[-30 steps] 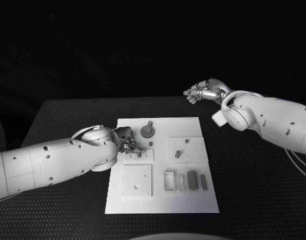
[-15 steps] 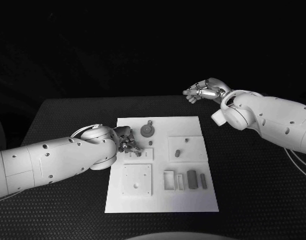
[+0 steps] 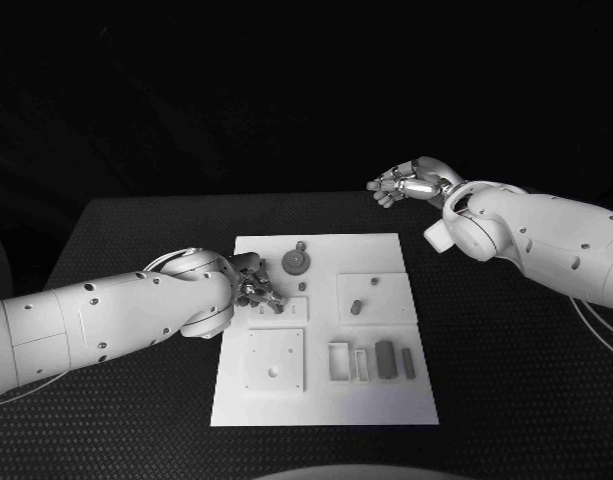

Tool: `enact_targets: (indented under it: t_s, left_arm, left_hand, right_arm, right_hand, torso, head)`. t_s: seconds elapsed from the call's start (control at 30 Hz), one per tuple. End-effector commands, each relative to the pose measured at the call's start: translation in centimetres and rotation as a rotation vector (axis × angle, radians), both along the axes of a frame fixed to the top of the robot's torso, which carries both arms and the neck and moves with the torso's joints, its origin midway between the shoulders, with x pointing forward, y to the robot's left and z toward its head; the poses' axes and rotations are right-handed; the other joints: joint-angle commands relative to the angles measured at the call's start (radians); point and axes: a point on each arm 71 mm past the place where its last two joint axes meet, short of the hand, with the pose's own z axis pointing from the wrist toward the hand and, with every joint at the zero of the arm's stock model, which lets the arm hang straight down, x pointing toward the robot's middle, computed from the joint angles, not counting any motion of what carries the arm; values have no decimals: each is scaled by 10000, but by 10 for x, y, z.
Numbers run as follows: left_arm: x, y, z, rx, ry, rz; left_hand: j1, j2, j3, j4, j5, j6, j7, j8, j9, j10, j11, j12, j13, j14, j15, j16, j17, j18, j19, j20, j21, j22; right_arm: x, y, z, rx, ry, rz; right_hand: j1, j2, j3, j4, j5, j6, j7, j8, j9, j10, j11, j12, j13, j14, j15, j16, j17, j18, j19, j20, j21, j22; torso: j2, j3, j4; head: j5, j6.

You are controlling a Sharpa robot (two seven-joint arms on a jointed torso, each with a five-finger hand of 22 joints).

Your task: Assemble the parts on the task board

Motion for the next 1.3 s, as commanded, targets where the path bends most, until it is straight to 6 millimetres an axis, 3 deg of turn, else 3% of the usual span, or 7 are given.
enact_targets:
  t_s: [0.03,0.2,0.33,0.5,0.77,1.0,1.3]
  left_arm:
    - [-2,-1,-2,-567,645,202]
    - [-3,1,-4,-884,994,467]
    - [-2,4,-4,-1083,1125,678]
    - [0,7,-1,-1470,967,1024]
    - [5,12,7,-2674,990,1787]
    - [9,16,15,-3835,1092,2262]
    - [11,18,15,-5093,1407,2909]
  left_hand:
    - [31,161,267,-426,74,72,4,39,2,-1,-13,-46,-17,-8,-37,-6,-21,-161,-27,-1506,-66,153]
    - [123,292,558,-1094,128,101,-9,72,-27,51,-18,-40,-36,23,-42,8,-36,-172,14,-1509,-68,158]
    - [-176,409,987,-1868,122,127,-10,127,-54,96,-25,-40,-63,75,-37,18,-61,-210,102,-1498,-67,155]
    - [-513,462,1260,-2202,111,135,-16,170,-64,122,-29,-33,-76,102,-40,24,-77,-219,160,-1506,-64,157]
    - [-642,509,1416,-2349,87,141,-27,203,-56,148,-41,-27,-83,138,-59,28,-87,-214,207,-1521,-54,159]
    - [-685,522,1497,-2439,25,119,-27,213,-46,151,-43,-31,-89,152,-71,26,-95,-214,223,-1525,-54,158]
    - [-723,462,1574,-2590,16,44,-11,202,-40,126,-28,-45,-97,139,-77,7,-109,-217,225,-1527,-68,153]
  right_arm:
    - [-1,2,-1,28,51,161]
    - [-1,1,-1,26,54,148]
    - [0,1,-1,25,51,141]
    - [0,0,-1,22,69,138]
    - [-1,0,-2,-34,91,137]
    - [-3,4,-1,-661,-92,387]
    - [-13,26,-3,-2239,-354,1161]
  right_hand:
    - [23,34,-18,29,73,-73,133,68,-12,87,-2,-41,15,-54,6,-49,16,76,-98,-1,-37,12]
    - [13,41,-21,39,87,-74,135,69,-15,88,-1,-45,15,-56,8,-54,19,74,-98,1,-42,17]
    - [1,49,-24,51,100,-74,136,71,-17,89,1,-49,14,-57,9,-58,22,72,-98,2,-47,22]
    - [-6,52,-26,58,107,-76,136,71,-19,88,1,-52,14,-59,10,-61,25,70,-99,2,-52,25]
    - [87,38,-30,-32,98,-87,136,75,-31,88,2,-72,14,-71,14,-82,43,68,-112,-8,-79,56]
    - [326,11,-85,-379,-15,-91,138,97,-55,107,6,-105,17,-86,26,-127,90,48,-119,-8,-133,139]
    - [538,-107,-57,-759,117,-122,154,99,-99,104,19,-152,16,-127,51,-194,140,13,-149,-5,-202,249]
  torso:
    - [3,1,-10]
    - [6,3,-2]
    - [6,3,8]
    - [4,-2,3]
    - [7,-5,6]
    - [2,2,3]
    - [3,-9,3]
  head:
    - [-4,29]
    - [-2,40]
    - [-8,70]
    - [-10,67]
    - [-7,165]
    - [23,314]
    - [39,542]
